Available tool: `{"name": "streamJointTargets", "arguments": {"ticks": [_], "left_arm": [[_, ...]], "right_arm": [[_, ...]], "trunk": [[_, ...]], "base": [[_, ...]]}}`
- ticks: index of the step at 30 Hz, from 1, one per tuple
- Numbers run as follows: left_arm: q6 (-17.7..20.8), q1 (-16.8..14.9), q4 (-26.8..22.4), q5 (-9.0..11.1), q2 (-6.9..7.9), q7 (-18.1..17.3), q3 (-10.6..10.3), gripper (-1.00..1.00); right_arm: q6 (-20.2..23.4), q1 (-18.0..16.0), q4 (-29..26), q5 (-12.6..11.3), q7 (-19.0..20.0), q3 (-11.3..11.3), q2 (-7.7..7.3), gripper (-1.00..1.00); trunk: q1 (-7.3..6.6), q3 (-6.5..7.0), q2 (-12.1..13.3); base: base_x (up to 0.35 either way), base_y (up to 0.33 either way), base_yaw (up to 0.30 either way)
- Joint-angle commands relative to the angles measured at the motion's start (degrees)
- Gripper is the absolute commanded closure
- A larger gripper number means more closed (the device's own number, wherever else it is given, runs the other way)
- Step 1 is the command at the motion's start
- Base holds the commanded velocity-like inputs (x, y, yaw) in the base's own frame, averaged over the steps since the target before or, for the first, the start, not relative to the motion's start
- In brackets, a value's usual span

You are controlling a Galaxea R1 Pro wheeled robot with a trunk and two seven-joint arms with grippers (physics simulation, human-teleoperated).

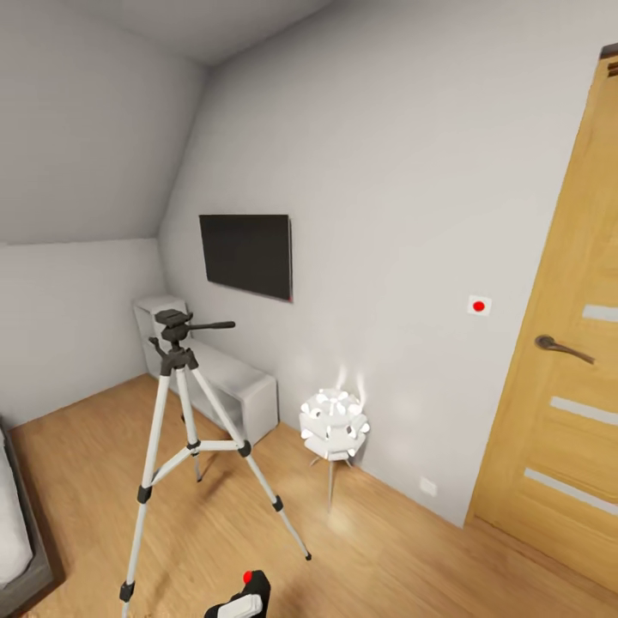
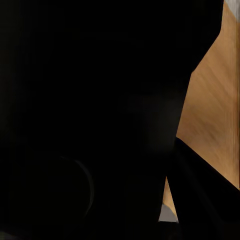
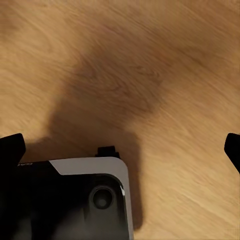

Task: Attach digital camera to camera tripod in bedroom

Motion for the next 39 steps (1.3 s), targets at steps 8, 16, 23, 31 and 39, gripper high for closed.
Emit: {"name": "streamJointTargets", "arguments": {"ticks": [8,16,23,31,39], "left_arm": [[0.3,0.1,0.1,0.7,0.35,-1.5,-0.4,1.0],[1.0,-0.1,0.2,0.9,0.49,-1.6,-0.4,1.0],[1.1,-0.1,0.1,1.3,1.58,-1.9,-0.4,1.0],[1.0,-0.1,0.1,1.4,1.96,-1.9,-0.3,1.0],[1.0,-0.1,0.1,1.4,2.07,-1.9,-0.3,1.0]], "right_arm": [[-0.4,0.0,0.2,0.1,0.0,-0.4,-0.01,-1.0],[-0.4,0.0,0.2,0.1,0.0,-0.4,-0.07,-1.0],[-0.3,0.0,0.2,0.2,0.0,-0.4,0.02,-1.0],[-0.3,0.0,0.2,0.3,0.0,-0.3,0.1,-1.0],[-0.3,0.0,0.2,0.3,0.0,-0.3,0.11,-1.0]], "trunk": [[0.02,-0.02,0.0],[0.02,-0.02,0.0],[0.02,-0.02,0.0],[0.02,-0.02,0.0],[0.02,-0.02,0.0]], "base": [[0.0,-0.056,0.278],[0.053,-0.236,0.278],[0.101,-0.272,0.278],[0.095,-0.237,0.278],[0.017,-0.035,0.278]]}}
